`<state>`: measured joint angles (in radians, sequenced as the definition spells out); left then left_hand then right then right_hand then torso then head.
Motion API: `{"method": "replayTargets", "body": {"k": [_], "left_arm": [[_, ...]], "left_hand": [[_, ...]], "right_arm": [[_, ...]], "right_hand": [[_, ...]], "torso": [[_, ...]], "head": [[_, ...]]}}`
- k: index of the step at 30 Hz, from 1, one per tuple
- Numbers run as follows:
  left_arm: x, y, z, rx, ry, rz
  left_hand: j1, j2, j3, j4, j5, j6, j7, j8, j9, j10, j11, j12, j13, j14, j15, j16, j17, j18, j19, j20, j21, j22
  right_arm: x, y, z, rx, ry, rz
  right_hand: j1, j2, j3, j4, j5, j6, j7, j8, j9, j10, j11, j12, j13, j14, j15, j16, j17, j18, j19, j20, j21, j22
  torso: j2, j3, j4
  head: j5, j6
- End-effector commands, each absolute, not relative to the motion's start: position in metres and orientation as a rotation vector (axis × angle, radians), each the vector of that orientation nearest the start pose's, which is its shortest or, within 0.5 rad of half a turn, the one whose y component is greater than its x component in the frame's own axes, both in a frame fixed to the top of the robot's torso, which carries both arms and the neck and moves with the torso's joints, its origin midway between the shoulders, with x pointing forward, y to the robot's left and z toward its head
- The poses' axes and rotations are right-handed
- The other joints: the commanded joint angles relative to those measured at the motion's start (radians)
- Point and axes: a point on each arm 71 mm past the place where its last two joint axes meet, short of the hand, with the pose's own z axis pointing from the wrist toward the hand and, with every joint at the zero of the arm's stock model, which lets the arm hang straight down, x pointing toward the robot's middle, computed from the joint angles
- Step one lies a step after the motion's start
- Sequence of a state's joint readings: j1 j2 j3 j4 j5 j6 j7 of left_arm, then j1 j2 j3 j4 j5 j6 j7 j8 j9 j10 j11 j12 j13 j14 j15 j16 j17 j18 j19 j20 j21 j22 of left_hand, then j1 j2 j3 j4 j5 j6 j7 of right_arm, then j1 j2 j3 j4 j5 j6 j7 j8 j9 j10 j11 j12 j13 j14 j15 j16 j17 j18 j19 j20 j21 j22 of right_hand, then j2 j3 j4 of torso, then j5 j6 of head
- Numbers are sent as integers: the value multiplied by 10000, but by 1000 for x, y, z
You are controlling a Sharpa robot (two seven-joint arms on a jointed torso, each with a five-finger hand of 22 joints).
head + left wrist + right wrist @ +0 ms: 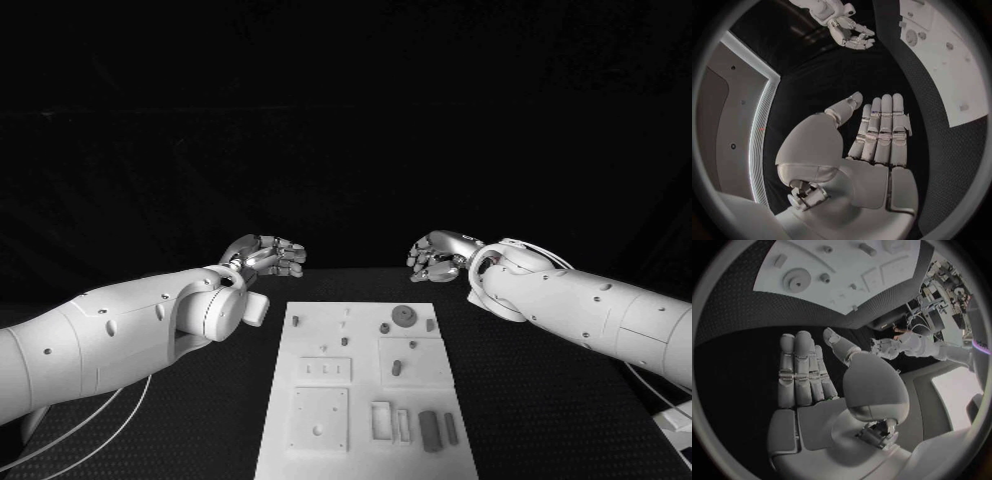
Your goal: Assemble the parts on the task board
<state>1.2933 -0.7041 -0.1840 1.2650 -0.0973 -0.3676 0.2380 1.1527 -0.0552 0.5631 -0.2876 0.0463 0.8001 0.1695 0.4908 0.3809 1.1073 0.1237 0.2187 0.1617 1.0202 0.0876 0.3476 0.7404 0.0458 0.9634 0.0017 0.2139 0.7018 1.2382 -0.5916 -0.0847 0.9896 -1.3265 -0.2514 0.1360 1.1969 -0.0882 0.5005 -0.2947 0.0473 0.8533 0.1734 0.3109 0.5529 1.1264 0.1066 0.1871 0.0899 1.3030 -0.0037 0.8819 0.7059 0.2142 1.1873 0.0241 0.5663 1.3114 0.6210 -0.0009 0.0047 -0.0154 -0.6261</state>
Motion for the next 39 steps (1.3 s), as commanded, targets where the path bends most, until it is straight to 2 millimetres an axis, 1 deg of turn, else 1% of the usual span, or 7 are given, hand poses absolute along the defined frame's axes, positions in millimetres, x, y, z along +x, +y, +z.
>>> {"method": "replayTargets", "body": {"k": [1, 4, 11, 16, 26, 31, 39], "left_arm": [[530, 219, -198, -9928, 15576, -12442], [524, 219, -196, -9767, 15611, -12569], [517, 217, -190, -9360, 15611, -12720], [515, 216, -188, -9335, 15606, -12831], [515, 215, -188, -9340, 15618, -12853], [515, 216, -188, -9399, 15612, -12849], [514, 218, -187, -9460, 15612, -12866]], "left_hand": [[-30, -98, -88, 1, 47, -60, 31, -60, -15, -26, 55, -62, -12, 59, 23, -31, 22, 55, 41, -18, -14, -6], [-51, -106, -104, 4, 48, -53, 41, -74, -19, -19, 56, -77, -12, 62, 23, -37, 32, 47, 48, -25, -19, -7], [-138, -146, -162, 14, 48, -53, 73, -134, -35, -28, 74, -150, -17, 81, 15, -56, 70, 20, 73, -53, -34, -10], [-158, -157, -175, 14, 48, -53, 75, -153, -40, -31, 78, -173, -18, 76, 15, -70, 79, 10, 70, -59, -45, -14], [-212, -156, -202, 23, 48, -44, 82, -186, -46, -21, 83, -212, -16, 64, 21, -100, 98, -12, 65, -68, -69, -21], [-233, -153, -212, 21, 48, -42, 80, -207, -50, -22, 87, -241, -16, 48, 27, -124, 106, -23, 56, -73, -87, -28], [-250, -145, -219, 20, 48, -41, 77, -235, -54, -46, 103, -292, -23, 40, 31, -150, 120, -37, 51, -78, -108, -34]], "right_arm": [[565, -212, -210, -3079, 16931, 5306], [559, -203, -214, -3696, 16994, 5207], [546, -185, -225, -4862, 17242, 4942], [539, -176, -229, -5369, 17292, 4825], [532, -171, -230, -5946, 17202, 4602], [533, -171, -231, -6072, 17121, 4404], [534, -171, -230, -6238, 16880, 4167]], "right_hand": [[97, 3, -79, 11, 40, 103, -8, -119, -112, 134, -1, -193, -92, 210, -34, 823, 482, 476, 277, -248, 750, 257], [95, 1, -58, 13, 29, 154, -5, -188, -180, 209, 6, -343, -150, 179, -30, 1253, 681, 476, 222, -332, 1264, 254], [71, -62, -21, 16, 28, 158, -17, -278, -257, 244, 39, -546, -190, 207, 11, 1749, 832, 476, 180, -436, 1860, 242], [25, -95, 9, 19, 30, 178, -24, -302, -281, 283, 47, -624, -191, 198, 16, 1954, 867, 476, 152, -474, 2094, 235], [-29, -128, 43, 22, 30, 207, -45, -312, -297, 319, 47, -690, -190, 185, 17, 2118, 877, 476, 130, -506, 2278, 228], [-32, -144, 59, 20, 31, 208, -46, -318, -303, 327, 49, -711, -190, 171, 19, 2155, 872, 476, 114, -514, 2322, 225], [-38, -179, 79, 23, 30, 205, -50, -328, -311, 325, 55, -745, -193, 149, 25, 2192, 859, 476, 86, -518, 2370, 221]], "torso": [[376, 25, 106], [540, 37, 146], [862, 68, 246], [1019, 57, 289], [1180, 41, 260], [1230, 23, 263], [1279, 30, 290]], "head": [[-92, 139], [-46, 229], [-93, 130], [-104, 58], [-108, -24], [-114, -25], [-130, -19]]}}
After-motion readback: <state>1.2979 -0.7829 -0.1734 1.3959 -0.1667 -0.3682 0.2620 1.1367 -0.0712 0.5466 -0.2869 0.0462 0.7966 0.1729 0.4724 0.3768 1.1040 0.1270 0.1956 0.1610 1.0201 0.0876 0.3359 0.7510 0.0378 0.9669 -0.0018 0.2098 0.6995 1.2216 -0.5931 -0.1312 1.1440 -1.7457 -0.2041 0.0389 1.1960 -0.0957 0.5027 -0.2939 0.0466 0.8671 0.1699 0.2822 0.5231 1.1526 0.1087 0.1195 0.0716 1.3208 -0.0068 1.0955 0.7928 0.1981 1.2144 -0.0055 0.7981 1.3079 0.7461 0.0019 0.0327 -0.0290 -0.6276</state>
